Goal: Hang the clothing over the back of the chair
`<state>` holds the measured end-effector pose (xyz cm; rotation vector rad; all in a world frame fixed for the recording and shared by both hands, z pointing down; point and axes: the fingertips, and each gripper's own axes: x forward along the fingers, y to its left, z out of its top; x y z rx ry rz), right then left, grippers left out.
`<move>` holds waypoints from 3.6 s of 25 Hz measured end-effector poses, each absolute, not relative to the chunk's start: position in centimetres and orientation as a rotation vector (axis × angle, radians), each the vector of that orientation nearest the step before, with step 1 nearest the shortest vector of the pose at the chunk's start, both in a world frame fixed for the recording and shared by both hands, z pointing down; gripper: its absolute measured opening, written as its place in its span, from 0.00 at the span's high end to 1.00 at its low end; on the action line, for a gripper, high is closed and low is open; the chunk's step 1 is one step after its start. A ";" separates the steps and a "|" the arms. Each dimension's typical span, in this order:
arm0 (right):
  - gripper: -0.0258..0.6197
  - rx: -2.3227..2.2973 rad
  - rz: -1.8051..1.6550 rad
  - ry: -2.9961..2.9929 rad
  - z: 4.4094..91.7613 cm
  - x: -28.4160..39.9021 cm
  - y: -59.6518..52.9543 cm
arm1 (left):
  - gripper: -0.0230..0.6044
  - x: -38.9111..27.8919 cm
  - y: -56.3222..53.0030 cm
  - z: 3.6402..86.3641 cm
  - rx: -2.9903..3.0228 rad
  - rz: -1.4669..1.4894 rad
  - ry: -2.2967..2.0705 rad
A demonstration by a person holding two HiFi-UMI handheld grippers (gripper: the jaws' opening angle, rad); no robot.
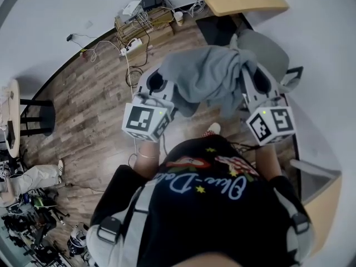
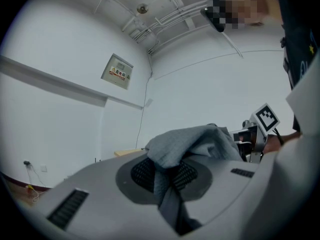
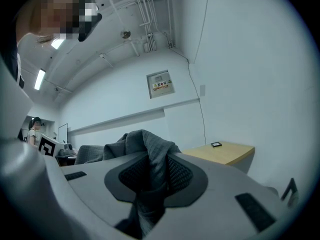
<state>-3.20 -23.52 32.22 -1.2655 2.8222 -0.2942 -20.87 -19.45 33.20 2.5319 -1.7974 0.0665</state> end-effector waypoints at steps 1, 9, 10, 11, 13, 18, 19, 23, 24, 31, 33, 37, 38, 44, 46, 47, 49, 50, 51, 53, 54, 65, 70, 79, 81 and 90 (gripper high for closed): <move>0.84 -1.255 -0.293 2.831 32.1 -3.2 -24.0 | 0.91 -20.8 -19.8 33.1 2.521 0.063 -1.799; 0.84 -1.158 -0.286 2.854 30.7 -2.9 -28.3 | 0.91 -19.8 -23.3 31.5 2.494 0.036 -1.850; 0.84 -1.149 -0.281 2.854 30.4 -2.9 -28.6 | 0.91 -19.7 -23.6 31.2 2.496 0.029 -1.854; 0.84 -1.143 -0.275 2.855 30.2 -2.9 -28.9 | 0.91 -19.6 -23.9 30.9 2.499 0.020 -1.855; 0.84 -1.143 -0.265 2.859 29.6 -2.9 -29.9 | 0.91 -19.5 -24.9 30.3 2.505 0.003 -1.850; 0.84 -1.157 -0.264 2.841 28.9 -1.8 -32.8 | 0.91 -18.6 -28.3 29.4 2.529 -0.040 -1.815; 0.84 -1.166 -0.262 2.834 28.9 -1.6 -33.4 | 0.91 -18.4 -29.1 29.3 2.539 -0.043 -1.808; 0.84 -1.193 -0.270 2.810 29.0 -1.3 -37.7 | 0.91 -18.3 -34.0 28.9 2.567 -0.056 -1.789; 0.84 -1.203 -0.269 2.802 28.8 -1.1 -38.6 | 0.91 -18.0 -35.2 28.6 2.582 -0.063 -1.779; 0.84 -1.319 -0.215 2.729 25.4 2.5 -42.0 | 0.91 -14.4 -39.8 25.1 2.705 -0.120 -1.651; 0.84 -1.360 -0.201 2.702 24.9 3.3 -43.0 | 0.91 -13.8 -41.3 24.7 2.735 -0.139 -1.606; 0.84 -1.455 -0.153 2.642 24.1 5.3 -43.8 | 0.91 -11.8 -43.5 23.8 2.820 -0.168 -1.502; 0.84 -1.483 -0.142 2.625 23.9 6.3 -44.1 | 0.91 -10.8 -44.1 23.6 2.842 -0.171 -1.473; 0.84 -1.670 -0.076 2.510 22.2 11.6 -46.1 | 0.91 -5.2 -48.1 22.2 2.956 -0.196 -1.267; 0.84 -1.745 -0.055 2.461 21.7 13.4 -46.7 | 0.91 -3.4 -49.4 21.8 2.986 -0.214 -1.179; 0.84 -1.782 -0.044 2.434 21.4 14.3 -46.7 | 0.91 -2.4 -49.9 21.6 3.006 -0.224 -1.132; 0.84 -1.835 -0.018 2.387 20.0 16.1 -46.1 | 0.91 -0.5 -49.9 20.4 3.048 -0.247 -1.055; 0.84 -1.854 -0.002 2.366 18.8 17.0 -45.2 | 0.91 0.4 -49.3 19.3 3.063 -0.259 -1.025; 0.84 -1.870 0.016 2.348 17.3 17.8 -44.3 | 0.91 1.4 -48.5 18.0 3.072 -0.273 -1.000; 0.84 -1.903 0.040 2.332 15.8 19.2 -43.5 | 0.91 3.1 -48.0 16.5 3.080 -0.298 -0.952; 0.84 -1.922 0.039 2.328 16.1 19.7 -43.7 | 0.91 3.9 -48.3 16.5 3.081 -0.302 -0.931; 0.85 -2.022 -0.029 2.237 16.2 26.9 -42.3 | 0.91 10.5 -48.2 15.8 3.095 -0.277 -0.830; 0.85 -1.982 -0.018 2.195 19.3 29.7 -43.8 | 0.91 12.9 -49.3 17.7 3.144 -0.309 -0.866; 0.85 -1.929 0.051 2.252 20.2 31.1 -45.8 | 0.91 14.0 -50.7 19.7 3.147 -0.338 -0.937; 0.85 -1.916 0.018 2.276 20.7 31.1 -45.8 | 0.91 13.6 -50.4 20.2 3.134 -0.313 -0.956; 0.85 -1.885 -0.183 2.370 21.4 30.5 -44.9 | 0.91 11.6 -49.1 21.1 3.027 -0.154 -1.046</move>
